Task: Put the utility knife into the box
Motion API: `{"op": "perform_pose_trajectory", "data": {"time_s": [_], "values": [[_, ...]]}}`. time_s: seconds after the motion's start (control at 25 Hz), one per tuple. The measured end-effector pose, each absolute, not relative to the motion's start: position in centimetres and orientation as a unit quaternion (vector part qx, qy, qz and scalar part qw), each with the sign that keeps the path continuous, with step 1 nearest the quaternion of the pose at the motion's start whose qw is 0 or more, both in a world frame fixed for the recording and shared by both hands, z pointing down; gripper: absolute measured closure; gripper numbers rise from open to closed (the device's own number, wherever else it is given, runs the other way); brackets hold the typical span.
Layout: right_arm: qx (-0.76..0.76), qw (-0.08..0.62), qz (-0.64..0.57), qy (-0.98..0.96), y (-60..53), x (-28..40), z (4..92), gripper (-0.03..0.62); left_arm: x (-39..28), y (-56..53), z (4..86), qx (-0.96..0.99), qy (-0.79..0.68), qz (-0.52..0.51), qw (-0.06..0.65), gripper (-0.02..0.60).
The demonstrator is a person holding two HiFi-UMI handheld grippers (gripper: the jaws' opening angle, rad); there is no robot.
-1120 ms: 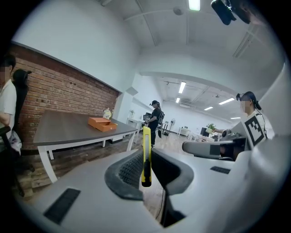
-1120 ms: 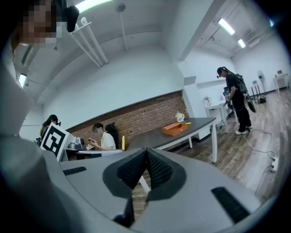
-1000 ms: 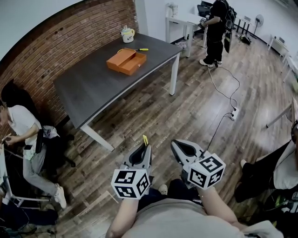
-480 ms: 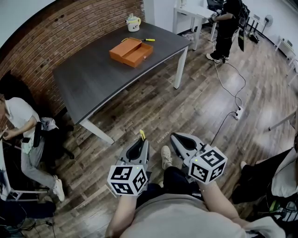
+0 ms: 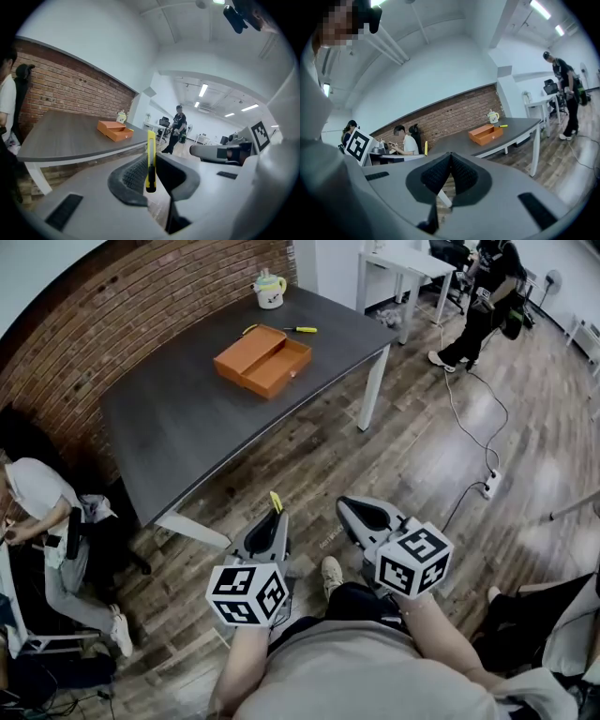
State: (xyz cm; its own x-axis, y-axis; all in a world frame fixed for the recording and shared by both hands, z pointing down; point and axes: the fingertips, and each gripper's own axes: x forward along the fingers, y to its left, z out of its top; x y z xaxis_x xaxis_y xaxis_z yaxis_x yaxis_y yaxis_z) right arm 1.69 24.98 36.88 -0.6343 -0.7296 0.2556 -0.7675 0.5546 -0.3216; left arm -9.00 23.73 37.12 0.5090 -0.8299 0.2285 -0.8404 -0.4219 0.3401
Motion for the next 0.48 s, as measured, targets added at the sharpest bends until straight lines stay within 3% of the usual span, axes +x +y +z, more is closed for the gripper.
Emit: {"op": "perform_pose_trajectory", "data": {"time_s": [0.48], "values": [[0.389,0.042,0.194,-0.900,12.7,4.7,35.8,0.589,-6.0,12.2,35.2,0.828,-0.528,0.000,0.187,0.515]]}}
